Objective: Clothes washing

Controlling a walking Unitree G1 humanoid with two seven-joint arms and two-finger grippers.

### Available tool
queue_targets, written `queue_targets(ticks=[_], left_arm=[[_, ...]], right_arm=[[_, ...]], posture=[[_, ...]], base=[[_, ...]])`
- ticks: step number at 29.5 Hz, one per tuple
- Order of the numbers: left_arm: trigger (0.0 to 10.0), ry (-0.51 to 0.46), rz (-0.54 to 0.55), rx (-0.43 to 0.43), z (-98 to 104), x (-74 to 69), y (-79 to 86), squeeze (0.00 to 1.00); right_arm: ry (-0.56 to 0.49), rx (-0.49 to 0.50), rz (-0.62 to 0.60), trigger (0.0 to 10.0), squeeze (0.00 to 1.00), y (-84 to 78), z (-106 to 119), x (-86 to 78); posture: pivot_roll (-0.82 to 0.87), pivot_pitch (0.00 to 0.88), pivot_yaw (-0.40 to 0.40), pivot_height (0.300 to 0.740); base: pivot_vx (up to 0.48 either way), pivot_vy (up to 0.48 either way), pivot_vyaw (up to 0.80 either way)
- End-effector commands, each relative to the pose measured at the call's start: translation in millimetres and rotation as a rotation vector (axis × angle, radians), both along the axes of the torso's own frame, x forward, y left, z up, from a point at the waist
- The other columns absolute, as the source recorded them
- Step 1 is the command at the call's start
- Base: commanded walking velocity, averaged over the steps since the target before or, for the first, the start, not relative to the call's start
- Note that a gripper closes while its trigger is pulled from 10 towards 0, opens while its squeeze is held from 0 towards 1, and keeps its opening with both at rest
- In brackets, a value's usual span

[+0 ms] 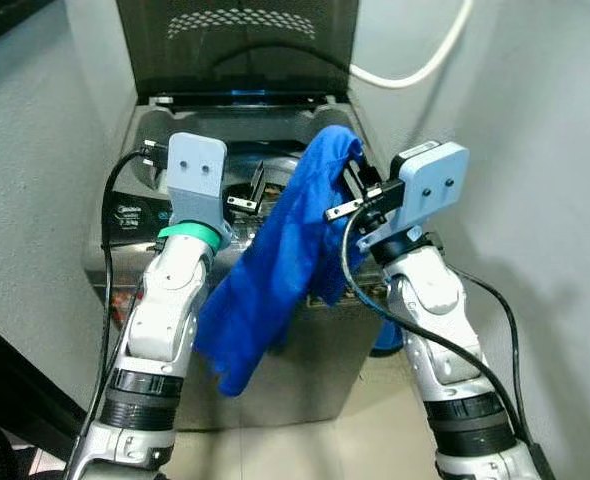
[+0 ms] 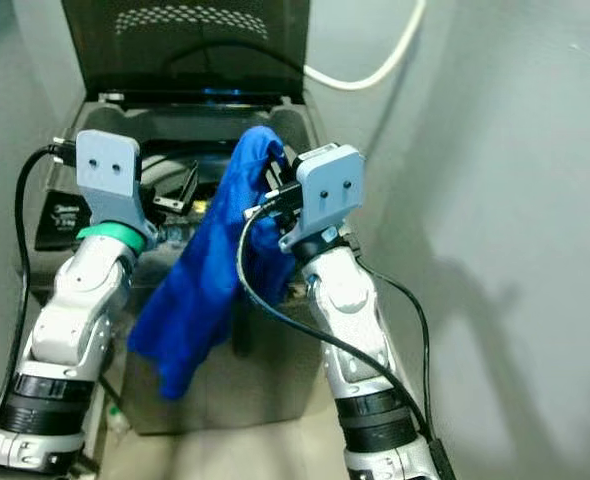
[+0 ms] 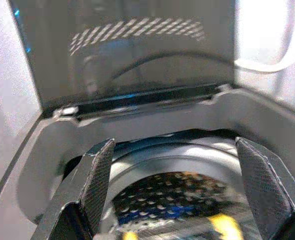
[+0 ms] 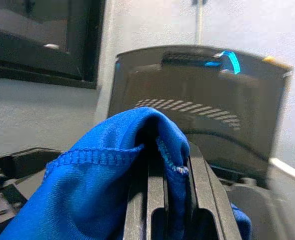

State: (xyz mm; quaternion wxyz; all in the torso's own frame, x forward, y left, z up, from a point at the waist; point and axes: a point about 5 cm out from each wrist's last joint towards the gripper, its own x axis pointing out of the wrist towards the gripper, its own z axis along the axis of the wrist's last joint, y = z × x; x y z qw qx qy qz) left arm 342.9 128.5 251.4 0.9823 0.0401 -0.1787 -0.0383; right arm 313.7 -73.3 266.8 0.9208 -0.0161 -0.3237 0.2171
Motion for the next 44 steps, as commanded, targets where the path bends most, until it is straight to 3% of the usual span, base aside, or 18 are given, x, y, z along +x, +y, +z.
queue_targets(ticks=[1,15,31,40,42,44], left_arm=[[10.0,-0.001,-0.008,-0.001,-1.7,-1.5,-4.0,0.0],[10.0,-0.023,-0.031,0.024,2.0,-1.8,-7.4,0.0],[10.0,-0.151,-0.006,0.083,17.9,-7.3,-7.4,0.0],[10.0,-0.106,-0.197,0.099,22.7,-20.6,0.8,0.0],[10.0,-0.104,-0.376,0.134,33.4,-42.6,11.4,0.0],[10.0,-0.104,-0.376,0.134,33.4,-42.6,11.4,0.0]], right_arm=[[0.013,0.015,-0.02,10.0,0.0,-7.5,-1.5,2.0],[0.021,0.018,-0.047,10.0,0.0,-11.6,-3.5,2.5],[-0.02,0.018,0.015,10.0,0.0,-5.8,7.6,-3.2],[-0.088,0.089,-0.024,10.0,0.0,-12.9,29.6,-5.3],[-0.149,0.177,-0.088,10.0,0.0,-26.0,50.7,-5.1],[-0.149,0.177,-0.088,10.0,0.0,-26.0,50.7,-5.1]], posture=[[0.08,0.0,0.058,0.74],[0.08,0.0,0.064,0.74],[0.08,0.0,0.063,0.74],[0.08,0.0,0.068,0.74],[0.08,0.0,0.068,0.74],[0.08,0.0,0.068,0.74]], base=[[0.454,0.0,0.0],[0.112,0.0,0.0],[0.0,0.0,0.0],[0.0,0.0,0.0],[0.0,0.0,0.0],[0.0,0.0,0.0]])
